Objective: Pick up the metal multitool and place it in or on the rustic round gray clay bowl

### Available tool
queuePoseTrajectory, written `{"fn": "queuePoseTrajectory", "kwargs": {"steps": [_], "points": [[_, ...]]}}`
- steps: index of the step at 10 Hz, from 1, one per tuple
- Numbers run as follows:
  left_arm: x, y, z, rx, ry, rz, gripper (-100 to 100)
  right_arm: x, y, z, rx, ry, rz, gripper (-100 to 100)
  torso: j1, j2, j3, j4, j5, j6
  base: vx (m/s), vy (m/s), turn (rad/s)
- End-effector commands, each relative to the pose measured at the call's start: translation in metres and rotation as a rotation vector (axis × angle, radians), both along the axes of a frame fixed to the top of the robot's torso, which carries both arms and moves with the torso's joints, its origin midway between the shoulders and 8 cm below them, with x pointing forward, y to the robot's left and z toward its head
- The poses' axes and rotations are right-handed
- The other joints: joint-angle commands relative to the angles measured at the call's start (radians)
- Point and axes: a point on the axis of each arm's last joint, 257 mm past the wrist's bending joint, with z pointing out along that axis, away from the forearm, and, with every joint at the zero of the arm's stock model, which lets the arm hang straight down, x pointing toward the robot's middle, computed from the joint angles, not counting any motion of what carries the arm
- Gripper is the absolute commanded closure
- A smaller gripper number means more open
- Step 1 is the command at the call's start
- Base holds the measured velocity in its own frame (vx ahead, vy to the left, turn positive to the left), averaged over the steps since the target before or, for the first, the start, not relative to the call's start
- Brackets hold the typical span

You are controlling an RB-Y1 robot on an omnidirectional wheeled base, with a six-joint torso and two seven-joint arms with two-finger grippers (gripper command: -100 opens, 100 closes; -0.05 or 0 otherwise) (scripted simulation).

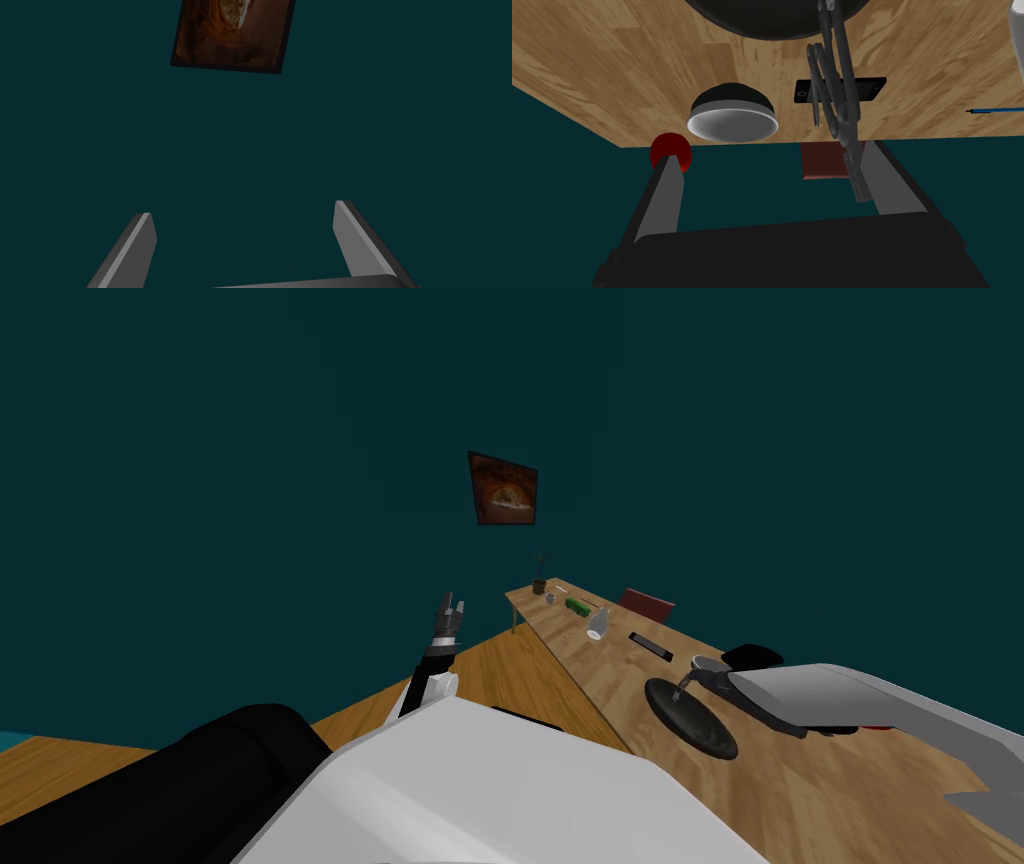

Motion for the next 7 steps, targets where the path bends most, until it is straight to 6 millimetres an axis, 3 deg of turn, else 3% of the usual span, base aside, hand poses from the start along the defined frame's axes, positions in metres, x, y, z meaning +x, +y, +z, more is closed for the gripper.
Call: {"fn": "queuePoseTrajectory", "kwargs": {"steps": [1, 2, 3, 4, 7], "points": [[0.0, 0.0, 0.0, 0.0, 0.0, 0.0, 0, 0.003, 0.005, 0.014, -0.002, 0.001, 0.009, -100, 0.0, 0.0, 0.0, 0.0, 0.0, 0.0, 0.006, -0.002, -0.046], [0.0, 0.0, 0.0, 0.0, 0.0, 0.0, 0, 0.006, 0.009, 0.026, -0.004, 0.0, 0.018, -100, 0.0, 0.0, 0.0, 0.0, 0.0, 0.0, 0.006, -0.002, -0.075], [0.0, 0.0, 0.0, 0.0, 0.0, 0.0, 0, 0.004, 0.007, 0.021, -0.003, -0.002, 0.015, -100, 0.0, 0.0, 0.0, 0.0, 0.0, 0.0, 0.003, 0.0, -0.016], [0.0, 0.0, 0.0, 0.0, 0.0, 0.0, 0, 0.004, 0.008, 0.022, -0.003, 0.0, 0.014, 0, 0.0, 0.0, 0.0, 0.0, 0.0, 0.0, 0.0, 0.0, 0.0], [0.0, 0.0, 0.0, 0.0, 0.0, 0.0, 0, 0.004, 0.008, 0.022, -0.003, 0.0, 0.014, 0, 0.0, 0.0, 0.0, 0.0, 0.0, 0.0, 0.0, 0.0, 0.0]]}}
